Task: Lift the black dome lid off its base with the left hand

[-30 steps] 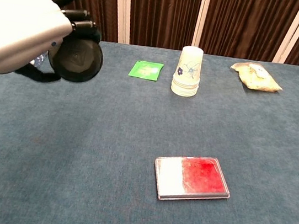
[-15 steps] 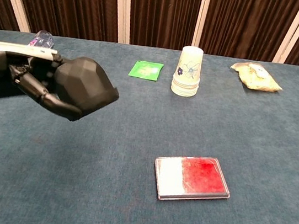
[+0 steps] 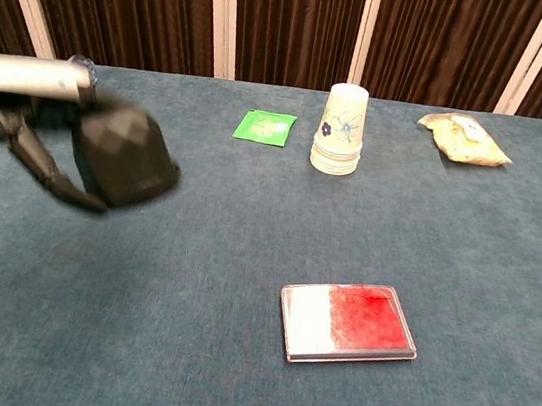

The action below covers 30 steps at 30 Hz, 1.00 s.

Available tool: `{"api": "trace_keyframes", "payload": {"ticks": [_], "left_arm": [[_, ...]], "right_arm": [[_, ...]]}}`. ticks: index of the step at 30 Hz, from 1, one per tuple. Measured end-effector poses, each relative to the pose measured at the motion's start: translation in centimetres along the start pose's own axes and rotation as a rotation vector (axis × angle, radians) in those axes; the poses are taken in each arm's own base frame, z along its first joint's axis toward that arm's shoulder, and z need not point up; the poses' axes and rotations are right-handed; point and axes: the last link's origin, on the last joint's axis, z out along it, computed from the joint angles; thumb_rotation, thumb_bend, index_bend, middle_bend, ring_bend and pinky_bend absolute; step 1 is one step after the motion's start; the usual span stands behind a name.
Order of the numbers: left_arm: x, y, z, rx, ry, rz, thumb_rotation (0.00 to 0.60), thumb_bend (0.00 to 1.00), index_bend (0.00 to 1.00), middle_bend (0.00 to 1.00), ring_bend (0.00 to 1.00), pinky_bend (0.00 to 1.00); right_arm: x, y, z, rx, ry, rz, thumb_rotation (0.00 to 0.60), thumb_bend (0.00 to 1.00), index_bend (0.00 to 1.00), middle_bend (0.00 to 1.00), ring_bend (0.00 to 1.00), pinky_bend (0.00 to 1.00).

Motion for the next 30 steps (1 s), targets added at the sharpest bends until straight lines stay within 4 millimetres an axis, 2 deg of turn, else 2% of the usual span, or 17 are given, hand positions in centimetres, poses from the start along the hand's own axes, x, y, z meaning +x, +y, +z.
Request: {"api": "trace_keyframes", "payload": {"ticks": [4,8,10,13,15,18,25,28,30], "left_arm": [[2.7,-0.4,-0.1,-0.095,0.342,0.629,0.6,0.34,0.53,0.38,0.0,0.0],[2.5,-0.4,-1.1,-0.171,0.573,1.105,0.6,0.34,0.54,0.38,0.0,0.0],[2.0,-0.7,-1.5,-0.203,0.631,1.265,0.6,0.34,0.54,0.38,0.0,0.0],[1.1,-1.0,-1.9,-0.22,0.637,1.33,0.6,0.34,0.54,0.37,0.0,0.0],[0.7,-0.9,-1.9,-0.212,0.617,1.271,0.6,0.34,0.54,0.37,0.0,0.0],[0.5,-0.3,-1.8,-0.176,0.556,1.026,0.6,0.34,0.54,0.37,0.0,0.0],[1.0,2.3,-2.0,-0.101,0.287,0.094,0.6,0.34,0.53,0.37,0.0,0.0],[1.3,2.8,-2.4,-0.058,0.147,-0.213,0.6,0.34,0.53,0.37,0.0,0.0],[1.5,2.8,-2.9,-0.024,0.07,-0.338,0.6,0.34,0.54,0.37,0.0,0.0]], "right_arm": [[0.0,0.0,0.0,0.002,-0.001,0.005,0.6,0.15,0.04,0.02,0.03,0.05],[0.1,0.0,-0.1,0.005,-0.002,0.012,0.6,0.15,0.04,0.02,0.03,0.05],[0.2,0.0,-0.1,0.005,-0.002,0.013,0.6,0.15,0.04,0.02,0.03,0.05],[0.1,0.0,-0.1,0.006,-0.005,0.012,0.6,0.15,0.04,0.02,0.03,0.05],[0.0,0.0,-0.1,0.005,-0.007,0.011,0.6,0.15,0.04,0.02,0.03,0.05],[0.0,0.0,0.0,0.005,-0.008,0.01,0.6,0.15,0.04,0.02,0.03,0.05],[-0.1,-0.1,0.0,0.007,-0.007,0.009,0.6,0.15,0.04,0.02,0.03,0.05],[-0.2,-0.1,-0.1,0.006,-0.007,0.009,0.6,0.15,0.04,0.02,0.03,0.05],[-0.3,-0.1,-0.2,0.007,-0.006,0.009,0.6,0.15,0.04,0.02,0.03,0.05]]}}
